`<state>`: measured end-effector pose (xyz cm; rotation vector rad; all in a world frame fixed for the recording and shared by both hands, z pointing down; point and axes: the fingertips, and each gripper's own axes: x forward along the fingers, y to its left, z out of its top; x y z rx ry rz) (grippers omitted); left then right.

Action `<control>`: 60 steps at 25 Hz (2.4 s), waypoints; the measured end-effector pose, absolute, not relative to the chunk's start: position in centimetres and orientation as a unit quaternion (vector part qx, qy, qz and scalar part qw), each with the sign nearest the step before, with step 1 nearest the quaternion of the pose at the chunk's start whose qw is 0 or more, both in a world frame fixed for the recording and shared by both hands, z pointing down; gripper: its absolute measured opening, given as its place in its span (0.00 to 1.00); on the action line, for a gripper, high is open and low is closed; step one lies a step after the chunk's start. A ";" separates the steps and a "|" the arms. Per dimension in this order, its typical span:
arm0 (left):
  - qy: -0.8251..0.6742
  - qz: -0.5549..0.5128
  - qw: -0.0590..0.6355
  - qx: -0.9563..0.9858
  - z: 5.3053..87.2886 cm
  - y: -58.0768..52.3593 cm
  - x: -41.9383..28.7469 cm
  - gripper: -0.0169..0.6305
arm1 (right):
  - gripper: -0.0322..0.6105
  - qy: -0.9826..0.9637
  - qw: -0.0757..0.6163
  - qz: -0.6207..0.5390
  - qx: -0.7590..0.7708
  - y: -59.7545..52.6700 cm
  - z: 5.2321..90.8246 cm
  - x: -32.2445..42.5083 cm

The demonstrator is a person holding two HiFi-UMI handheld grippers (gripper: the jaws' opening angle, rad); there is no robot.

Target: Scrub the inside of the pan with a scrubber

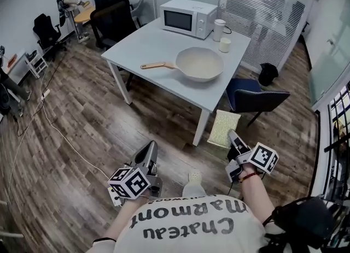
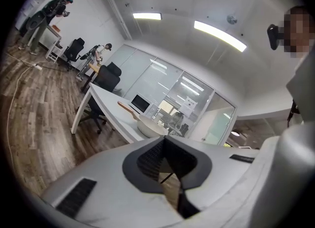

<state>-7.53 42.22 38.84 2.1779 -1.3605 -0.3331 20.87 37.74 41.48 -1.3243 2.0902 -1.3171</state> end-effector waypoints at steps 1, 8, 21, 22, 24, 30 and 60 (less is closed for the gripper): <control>-0.507 -0.124 0.270 0.809 38.7 41.1 -7.1 0.02 | 0.14 0.735 0.169 -0.464 -0.464 36.2 41.4 21.1; -0.528 -0.144 0.244 0.801 36.3 31.1 -5.1 0.02 | 0.14 0.785 0.167 -0.428 -0.416 24.1 37.7 22.2; -0.584 -0.125 0.237 0.766 37.3 22.5 -3.1 0.02 | 0.14 0.795 0.152 -0.443 -0.386 9.9 38.7 23.7; -0.590 -0.123 0.237 0.762 37.2 22.2 -3.4 0.02 | 0.14 0.793 0.150 -0.446 -0.387 9.4 38.9 23.7; -0.599 -0.119 0.241 0.754 37.4 21.6 -3.8 0.02 | 0.14 0.799 0.161 -0.444 -0.373 8.2 38.9 23.3; -0.606 -0.103 0.234 0.753 38.0 18.9 -4.0 0.02 | 0.14 0.758 0.140 -0.474 -0.425 6.8 41.3 25.5; -0.388 -0.032 0.207 0.897 37.2 -9.1 -7.2 0.22 | 0.14 0.656 0.195 -0.463 -0.564 -8.8 42.2 22.3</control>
